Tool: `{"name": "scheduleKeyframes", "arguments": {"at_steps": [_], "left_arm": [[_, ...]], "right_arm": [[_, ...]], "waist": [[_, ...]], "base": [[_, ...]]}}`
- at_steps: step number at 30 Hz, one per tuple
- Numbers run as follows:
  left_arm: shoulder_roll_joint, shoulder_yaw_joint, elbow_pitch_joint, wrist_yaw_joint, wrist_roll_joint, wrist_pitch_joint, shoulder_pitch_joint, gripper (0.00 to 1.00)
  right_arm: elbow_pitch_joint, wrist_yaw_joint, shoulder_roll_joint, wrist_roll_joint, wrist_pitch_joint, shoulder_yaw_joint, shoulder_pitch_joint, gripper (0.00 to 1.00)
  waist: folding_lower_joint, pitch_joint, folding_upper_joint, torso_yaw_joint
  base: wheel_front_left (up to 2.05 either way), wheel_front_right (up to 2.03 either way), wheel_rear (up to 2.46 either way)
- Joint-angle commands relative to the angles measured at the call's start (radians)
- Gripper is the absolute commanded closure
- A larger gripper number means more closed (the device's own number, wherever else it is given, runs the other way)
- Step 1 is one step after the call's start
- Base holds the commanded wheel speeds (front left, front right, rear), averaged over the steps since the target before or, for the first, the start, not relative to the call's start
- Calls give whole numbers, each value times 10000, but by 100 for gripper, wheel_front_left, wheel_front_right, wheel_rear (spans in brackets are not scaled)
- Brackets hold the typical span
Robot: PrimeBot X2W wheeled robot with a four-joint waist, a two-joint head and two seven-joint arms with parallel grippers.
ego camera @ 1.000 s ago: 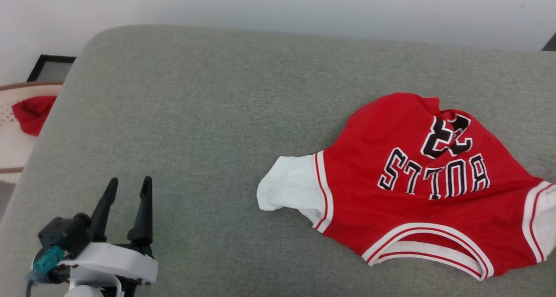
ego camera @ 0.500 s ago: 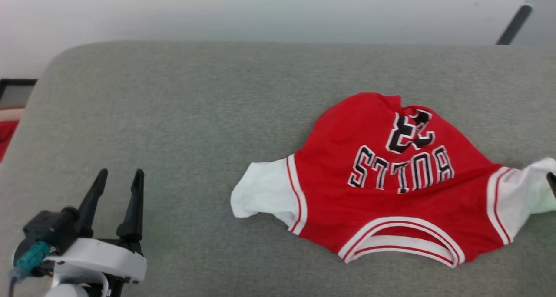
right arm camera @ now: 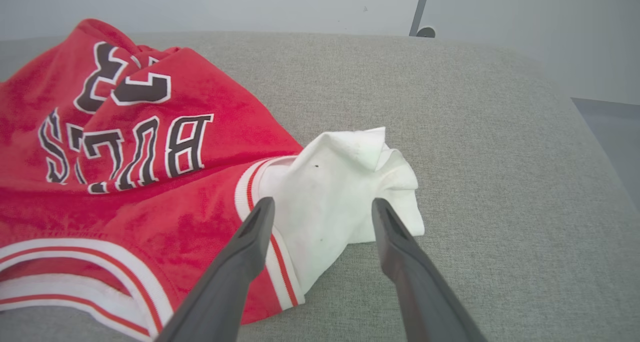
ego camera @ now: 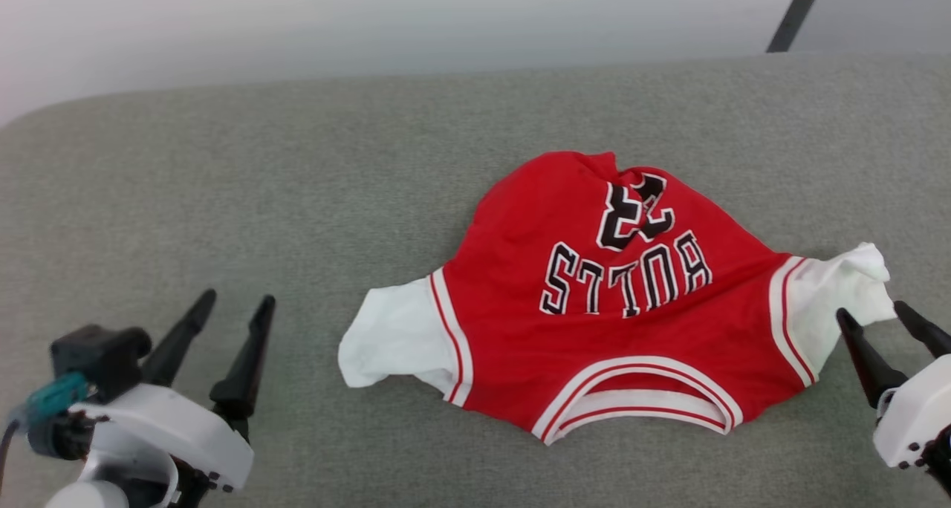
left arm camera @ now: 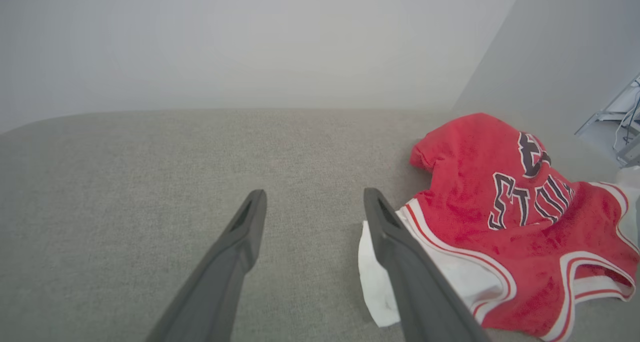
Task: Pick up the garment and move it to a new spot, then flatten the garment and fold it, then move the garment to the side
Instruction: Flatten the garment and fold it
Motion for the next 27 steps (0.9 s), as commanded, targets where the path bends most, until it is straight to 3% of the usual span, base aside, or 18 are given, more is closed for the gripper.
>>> {"name": "scheduleKeyframes", "arguments": {"at_steps": [1, 8, 15, 21, 27], "left_arm": [[121, -62, -92, -55, -201, 435, -79, 0], [441, -346, -213, 130, -1567, 3296, -1066, 0], [704, -1095, 440, 241, -2228, 5980, -2727, 0], [505, -1831, 1437, 123, -2356, 7292, -3802, 0], [498, -2483, 2404, -2, -1917, 7931, -4421, 0]], "right_arm": [[-128, -11, 118, -8, -100, 22, 97, 0], [-406, -11, 479, -32, -214, 257, 35, 0], [-310, -11, 513, 18, -331, 483, -202, 0], [-96, -11, 401, 223, -541, 685, -291, 0], [-112, -11, 438, 224, -552, 695, -205, 0]], "waist": [[0, 137, 0, -205], [0, 299, 0, -460], [0, 333, 0, -656], [0, 364, 0, -832], [0, 446, 0, -987]], "base": [[0, 0, 0], [0, 0, 0], [0, 0, 0], [0, 0, 0], [0, 0, 0]]}}
